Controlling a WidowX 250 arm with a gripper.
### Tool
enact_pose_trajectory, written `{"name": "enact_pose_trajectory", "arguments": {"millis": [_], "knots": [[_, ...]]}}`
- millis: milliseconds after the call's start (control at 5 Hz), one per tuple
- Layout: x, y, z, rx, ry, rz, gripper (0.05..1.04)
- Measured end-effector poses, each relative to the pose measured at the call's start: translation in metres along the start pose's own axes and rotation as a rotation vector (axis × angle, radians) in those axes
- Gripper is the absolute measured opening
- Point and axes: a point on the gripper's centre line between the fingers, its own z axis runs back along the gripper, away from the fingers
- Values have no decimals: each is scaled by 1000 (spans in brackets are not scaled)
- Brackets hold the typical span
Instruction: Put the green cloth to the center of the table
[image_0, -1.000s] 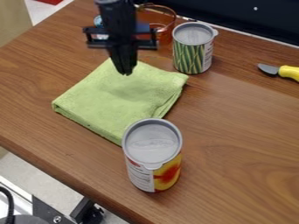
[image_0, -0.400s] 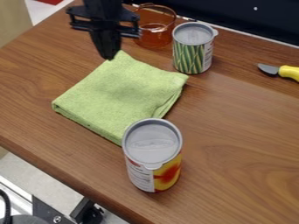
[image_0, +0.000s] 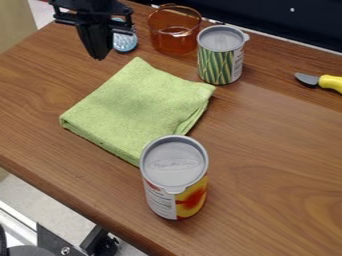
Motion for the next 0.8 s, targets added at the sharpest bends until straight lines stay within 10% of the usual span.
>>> {"name": "enact_pose_trajectory", "arguments": {"millis": [800], "knots": [[-25, 50, 18, -93, 35, -13, 206]]}}
